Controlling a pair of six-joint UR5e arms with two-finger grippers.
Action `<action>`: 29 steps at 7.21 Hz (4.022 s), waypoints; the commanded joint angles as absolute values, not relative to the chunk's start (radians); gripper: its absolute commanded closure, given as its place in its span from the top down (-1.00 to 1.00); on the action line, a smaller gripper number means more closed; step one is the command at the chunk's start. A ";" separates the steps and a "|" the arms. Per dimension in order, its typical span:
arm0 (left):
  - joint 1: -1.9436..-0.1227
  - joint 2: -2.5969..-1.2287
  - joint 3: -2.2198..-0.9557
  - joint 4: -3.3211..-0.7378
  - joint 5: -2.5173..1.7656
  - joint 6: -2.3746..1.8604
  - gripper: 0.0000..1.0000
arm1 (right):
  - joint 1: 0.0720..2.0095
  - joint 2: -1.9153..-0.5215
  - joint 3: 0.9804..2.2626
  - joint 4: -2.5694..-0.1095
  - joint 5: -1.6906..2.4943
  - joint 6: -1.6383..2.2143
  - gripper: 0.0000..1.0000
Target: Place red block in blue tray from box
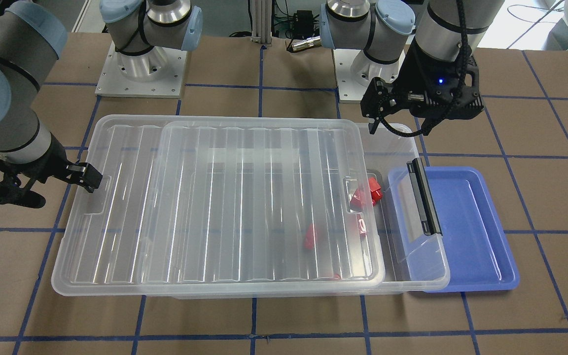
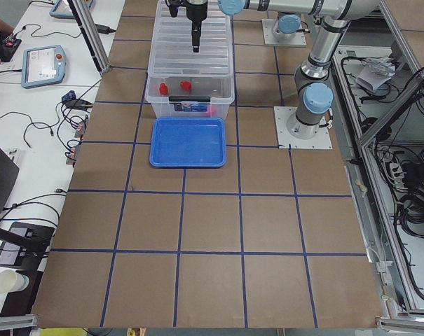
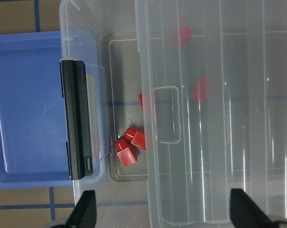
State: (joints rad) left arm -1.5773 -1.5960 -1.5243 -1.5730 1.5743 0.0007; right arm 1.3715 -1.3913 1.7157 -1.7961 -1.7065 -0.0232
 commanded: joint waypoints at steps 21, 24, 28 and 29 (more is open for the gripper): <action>-1.563 -1.890 -1.977 -0.796 1.514 -0.146 1.00 | 1.226 -1.456 1.672 -1.770 -1.764 -0.259 1.00; -1.563 -1.945 -1.974 -0.727 1.523 -0.132 0.96 | 1.226 -1.476 1.671 -1.744 -1.763 -0.264 1.00; -1.563 -1.939 -1.968 -0.704 1.526 -0.121 -0.83 | 1.226 -1.477 1.672 -1.743 -1.763 -0.264 1.00; -1.563 -1.927 -1.964 -0.704 1.525 -0.121 -0.82 | 1.226 -1.477 1.672 -1.743 -1.763 -0.259 1.00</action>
State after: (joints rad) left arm -1.5628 -1.9396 -1.9686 -0.7041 1.5252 -0.1216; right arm 1.2256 -1.4770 1.6719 -1.7427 -1.7626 -0.2631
